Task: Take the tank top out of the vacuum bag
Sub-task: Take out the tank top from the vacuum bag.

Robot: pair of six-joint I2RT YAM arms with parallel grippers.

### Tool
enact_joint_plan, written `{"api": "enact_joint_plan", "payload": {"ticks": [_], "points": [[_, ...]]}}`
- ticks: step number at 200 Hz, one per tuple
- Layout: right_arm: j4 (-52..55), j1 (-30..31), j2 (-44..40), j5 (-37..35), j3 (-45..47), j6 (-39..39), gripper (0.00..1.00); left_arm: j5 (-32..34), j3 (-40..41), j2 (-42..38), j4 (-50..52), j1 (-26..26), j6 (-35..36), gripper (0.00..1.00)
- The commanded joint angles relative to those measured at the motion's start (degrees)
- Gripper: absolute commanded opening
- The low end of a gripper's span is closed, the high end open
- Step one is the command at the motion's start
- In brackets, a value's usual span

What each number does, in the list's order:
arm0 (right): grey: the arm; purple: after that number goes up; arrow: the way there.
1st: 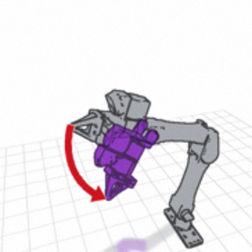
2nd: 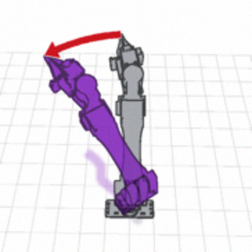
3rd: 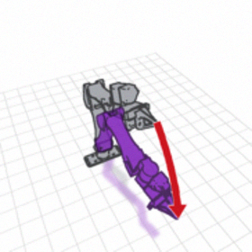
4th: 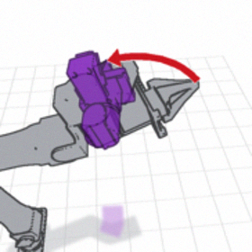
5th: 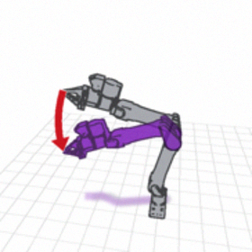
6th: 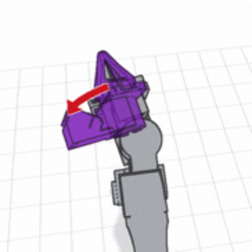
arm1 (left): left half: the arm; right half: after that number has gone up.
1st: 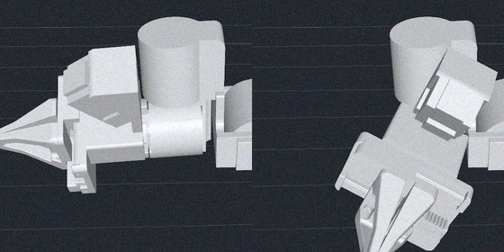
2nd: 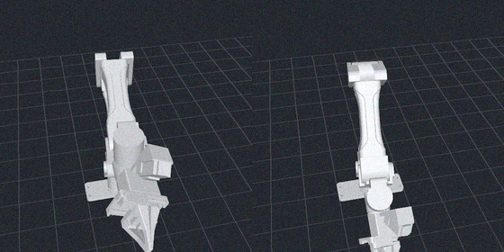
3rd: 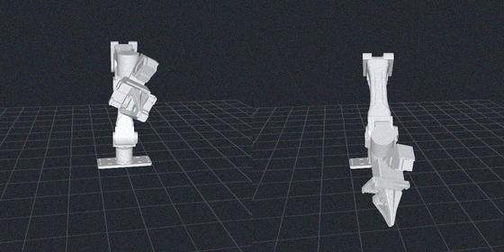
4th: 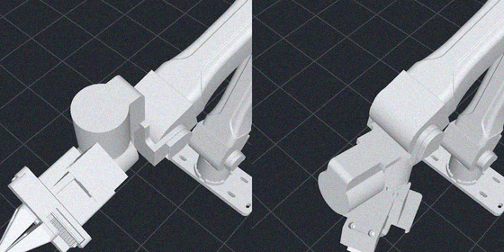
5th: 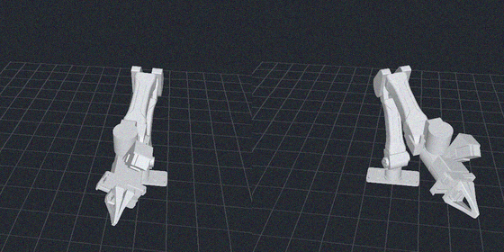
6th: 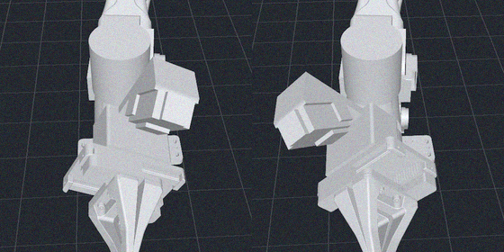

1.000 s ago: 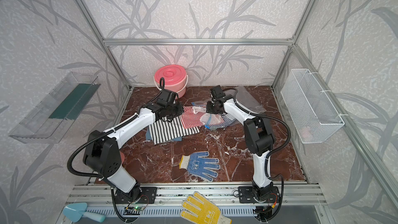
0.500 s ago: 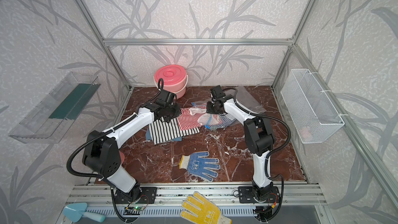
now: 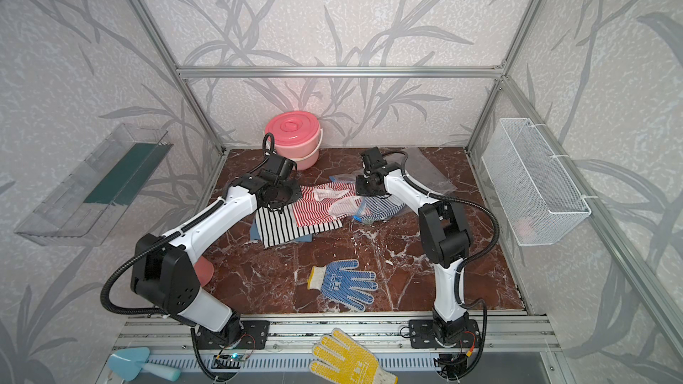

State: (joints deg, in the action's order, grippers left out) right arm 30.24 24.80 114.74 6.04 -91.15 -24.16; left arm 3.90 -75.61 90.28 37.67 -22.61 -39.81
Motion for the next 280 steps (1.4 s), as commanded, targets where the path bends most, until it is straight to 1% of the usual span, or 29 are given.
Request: {"api": "enact_joint_plan", "payload": {"ticks": [1,39,55,101,150,166,192,216,256,280], "points": [[1.8,-0.6,-2.9,-2.0,1.1,0.7,0.00,4.2,0.2,-2.0,3.2,1.0,1.9,0.00],[2.4,-0.7,-2.9,-3.4,1.3,1.1,0.00,11.1,0.5,-2.4,6.9,1.3,3.5,0.00],[2.5,-0.8,-3.0,-3.3,1.3,1.3,0.00,12.8,1.3,-2.7,7.6,1.6,3.8,0.00],[3.2,-1.2,-3.1,-4.0,0.9,1.7,0.00,13.8,3.5,-2.8,8.0,3.1,3.7,0.00],[3.9,-2.3,-4.0,-5.0,1.3,2.3,0.00,13.7,3.2,-1.1,8.9,5.4,5.2,0.00],[4.3,-2.7,-4.3,-5.4,1.4,2.7,0.00,16.3,2.4,-1.3,10.6,5.3,4.8,0.00],[4.1,-3.2,-5.0,-5.6,2.2,3.0,0.00,18.6,3.1,-3.0,11.0,5.3,5.6,0.00],[3.9,-3.2,-5.3,-5.5,2.5,2.8,0.00,20.5,3.3,-2.7,11.9,5.4,5.9,0.00],[4.5,-3.2,-4.6,-4.9,1.5,3.3,0.00,20.4,1.8,1.1,14.7,5.4,4.3,0.00],[4.9,-3.2,-4.9,-5.0,1.4,3.8,0.00,23.6,2.4,2.5,14.7,5.5,3.5,0.00]]}}
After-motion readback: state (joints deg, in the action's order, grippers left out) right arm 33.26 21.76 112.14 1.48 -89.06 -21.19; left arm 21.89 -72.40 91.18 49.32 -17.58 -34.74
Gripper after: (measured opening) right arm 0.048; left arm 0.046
